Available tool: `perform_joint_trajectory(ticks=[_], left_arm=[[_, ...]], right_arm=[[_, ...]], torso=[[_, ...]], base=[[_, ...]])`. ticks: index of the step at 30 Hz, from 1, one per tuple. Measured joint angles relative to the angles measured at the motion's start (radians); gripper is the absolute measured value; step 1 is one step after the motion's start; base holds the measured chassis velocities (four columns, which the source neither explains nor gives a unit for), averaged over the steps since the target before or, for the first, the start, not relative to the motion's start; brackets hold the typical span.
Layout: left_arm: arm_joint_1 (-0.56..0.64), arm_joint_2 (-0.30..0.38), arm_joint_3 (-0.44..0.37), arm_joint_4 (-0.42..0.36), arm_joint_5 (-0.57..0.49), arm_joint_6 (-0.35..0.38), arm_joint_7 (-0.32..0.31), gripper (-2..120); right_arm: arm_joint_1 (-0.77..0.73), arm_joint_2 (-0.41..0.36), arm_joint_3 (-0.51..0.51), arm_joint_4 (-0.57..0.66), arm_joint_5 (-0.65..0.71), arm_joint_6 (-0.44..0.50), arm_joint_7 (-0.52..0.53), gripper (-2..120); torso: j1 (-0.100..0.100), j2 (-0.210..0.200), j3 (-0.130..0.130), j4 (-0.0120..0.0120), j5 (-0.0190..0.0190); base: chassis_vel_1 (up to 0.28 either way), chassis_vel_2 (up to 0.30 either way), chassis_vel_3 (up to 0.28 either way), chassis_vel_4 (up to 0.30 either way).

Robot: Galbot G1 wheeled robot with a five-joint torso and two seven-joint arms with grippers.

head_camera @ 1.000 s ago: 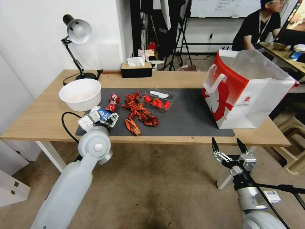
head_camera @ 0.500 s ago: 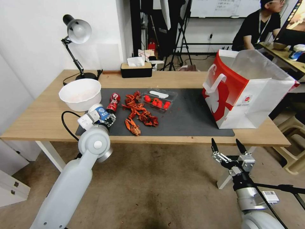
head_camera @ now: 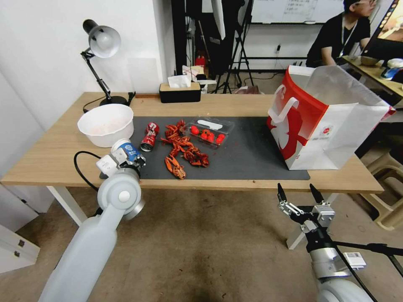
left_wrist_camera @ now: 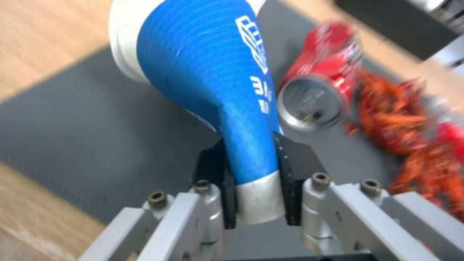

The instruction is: Pick up the trash from the table and place it into the takeout bag.

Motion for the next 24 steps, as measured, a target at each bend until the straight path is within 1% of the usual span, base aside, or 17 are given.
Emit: perform_joint_trajectory(ticks=[1,3,4,7,8,9,11,12,13,14,15,16,19,20,23,24], left_arm=[[0.000,0.000,0.000,0.000,0.000,0.000,0.000,15],[0.040,0.014,-0.018,-0.033,0.027,-0.024,0.061,11],[0.040,0.014,-0.018,-0.033,0.027,-0.024,0.061,11],[0.098,0.028,-0.042,-0.075,0.067,-0.062,0.149,9],[0.098,0.028,-0.042,-0.075,0.067,-0.062,0.149,9],[0.112,0.031,-0.047,-0.087,0.081,-0.075,0.175,9],[0.139,0.041,-0.053,-0.110,0.126,-0.118,0.257,9],[0.139,0.041,-0.053,-0.110,0.126,-0.118,0.257,9],[0.145,0.046,-0.054,-0.115,0.138,-0.131,0.286,9],[0.148,0.052,-0.056,-0.120,0.151,-0.150,0.323,9],[0.148,0.064,-0.056,-0.125,0.161,-0.178,0.379,9],[0.148,0.064,-0.056,-0.125,0.161,-0.178,0.379,9],[0.124,0.105,-0.049,-0.126,0.169,-0.251,0.518,9],[0.124,0.105,-0.049,-0.126,0.169,-0.251,0.518,9],[0.076,0.147,-0.019,-0.107,0.187,-0.311,0.621,9],[0.076,0.147,-0.019,-0.107,0.187,-0.311,0.621,9]], right_arm=[[0.000,0.000,0.000,0.000,0.000,0.000,0.000,100],[0.003,-0.001,-0.004,0.000,-0.003,0.000,0.000,100],[0.003,-0.001,-0.004,0.000,-0.003,0.000,0.000,100],[0.009,-0.002,-0.010,0.000,-0.006,-0.001,0.000,100],[0.009,-0.002,-0.010,0.000,-0.006,-0.001,0.000,100],[0.011,-0.002,-0.011,0.001,-0.006,-0.001,0.000,100],[0.013,-0.004,-0.014,0.004,-0.007,-0.002,0.001,100],[0.013,-0.004,-0.014,0.004,-0.007,-0.002,0.001,100],[0.014,-0.004,-0.014,0.004,-0.007,-0.002,0.001,100],[0.014,-0.004,-0.015,0.005,-0.007,-0.002,0.001,100],[0.013,-0.004,-0.015,0.007,-0.007,-0.002,0.001,100],[0.013,-0.004,-0.015,0.007,-0.007,-0.002,0.001,100],[0.006,-0.002,-0.014,0.010,-0.007,-0.001,0.000,100],[0.006,-0.002,-0.014,0.010,-0.007,-0.001,0.000,100],[-0.001,0.000,-0.011,0.012,-0.007,0.002,-0.001,100],[-0.001,0.000,-0.011,0.012,-0.007,0.002,-0.001,100]], torso=[[0.000,0.000,0.000,0.0000,0.0000],[0.000,0.000,0.000,-0.0001,0.0002],[0.000,0.000,0.000,-0.0001,0.0002],[0.000,0.000,0.000,0.0000,0.0003],[0.000,0.000,0.000,0.0000,0.0003],[0.000,0.000,0.000,-0.0001,0.0003],[0.000,0.000,0.000,-0.0002,0.0004],[0.000,0.000,0.000,-0.0002,0.0004],[0.000,0.000,0.000,-0.0002,0.0003],[0.000,0.000,0.000,-0.0001,0.0003],[0.000,0.000,0.000,-0.0002,0.0003],[0.000,0.000,0.000,-0.0002,0.0003],[0.000,0.000,0.000,-0.0004,0.0006],[0.000,0.000,0.000,-0.0004,0.0006],[0.000,0.000,0.000,-0.0002,0.0003],[0.000,0.000,0.000,-0.0002,0.0003]], base=[[0.000,0.000,0.000,0.000],[0.000,0.000,0.000,0.000],[0.000,0.000,0.000,0.000],[0.000,0.000,0.000,0.000],[0.000,0.000,0.000,0.000],[0.000,0.000,0.000,0.000],[0.000,0.000,0.000,0.000],[0.000,0.000,0.000,0.000],[0.000,0.000,0.000,0.000],[0.000,0.000,0.000,0.000],[0.000,0.000,0.000,0.000],[0.000,0.000,0.000,0.000],[0.000,0.000,0.000,0.000],[0.000,0.000,0.000,0.000],[0.000,0.000,0.000,0.000],[0.000,0.000,0.000,0.000]])
